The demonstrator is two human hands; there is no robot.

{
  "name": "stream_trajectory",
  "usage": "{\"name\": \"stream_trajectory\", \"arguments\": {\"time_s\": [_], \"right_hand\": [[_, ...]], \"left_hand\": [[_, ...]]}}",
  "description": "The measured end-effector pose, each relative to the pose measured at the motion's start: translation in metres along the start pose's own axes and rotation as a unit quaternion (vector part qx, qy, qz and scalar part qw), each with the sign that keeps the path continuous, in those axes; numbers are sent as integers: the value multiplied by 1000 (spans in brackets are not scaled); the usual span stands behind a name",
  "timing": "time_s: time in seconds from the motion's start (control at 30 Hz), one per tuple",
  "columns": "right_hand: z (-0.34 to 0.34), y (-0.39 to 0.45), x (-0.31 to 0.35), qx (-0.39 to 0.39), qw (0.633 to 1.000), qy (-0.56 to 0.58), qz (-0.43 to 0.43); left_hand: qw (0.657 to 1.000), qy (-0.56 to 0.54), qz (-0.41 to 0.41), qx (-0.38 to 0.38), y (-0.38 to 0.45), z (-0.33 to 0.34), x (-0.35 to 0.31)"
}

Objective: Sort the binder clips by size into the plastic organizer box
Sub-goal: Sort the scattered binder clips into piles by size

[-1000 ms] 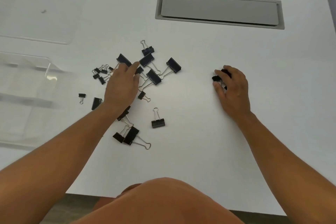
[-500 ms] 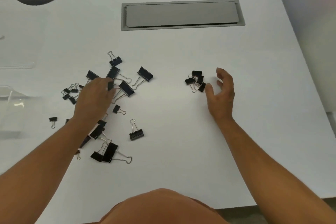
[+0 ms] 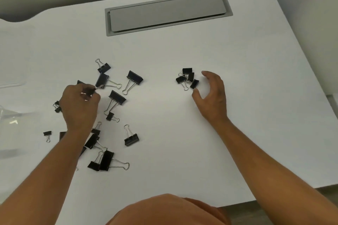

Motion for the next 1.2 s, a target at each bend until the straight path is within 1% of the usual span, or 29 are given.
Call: {"name": "stream_trajectory", "arguments": {"time_s": [0.03,0.07,0.13,0.2,0.27,0.37,0.43,0.6,0.73,0.8,0.87,0.93,1.0,1.1,1.2], "right_hand": [[1,0,0,0,1000,-14,-6],[2,0,0,0,1000,-28,-14],[4,1,-1,3,998,-57,-36],[6,1,-1,6,994,-89,-62],[7,2,-1,9,990,-117,-80],[8,2,-2,8,987,-134,-88],[10,2,-4,2,987,-133,-86],[10,3,-4,-10,993,-104,-54],[7,1,-2,-19,996,-86,-27],[6,2,-1,-8,994,-96,-45],[7,6,-1,10,987,-133,-94],[10,11,-2,13,975,-177,-131],[10,16,-6,4,975,-187,-123],[5,24,-14,-10,983,-157,-94],[-2,32,-20,8,990,-114,-79]], "left_hand": [[999,-33,11,-1,-7,4,-13],[998,-63,18,17,-14,13,-27],[991,-98,27,87,-27,39,-56],[982,-107,31,154,-36,72,-78],[973,-132,10,191,-40,104,-92],[965,-170,-27,200,-36,141,-102],[965,-163,-25,203,-33,156,-105],[970,-88,51,223,-29,173,-108],[957,-44,116,264,-29,179,-108],[953,-31,139,268,-29,181,-108],[955,-28,140,261,-25,183,-108],[955,-24,141,259,-20,184,-106],[953,-22,146,264,-15,185,-104],[951,-25,144,272,-10,186,-103],[946,-40,131,292,-5,188,-106]]}}
Point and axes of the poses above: each hand's wrist, its own y-axis towards the middle knuckle, its own z-axis out of the palm, x = y × z, the point moved 1 cm from there along y, towards the middle knuckle, and after that the axes turned 9 degrees about -y, right-handed, at the moved point
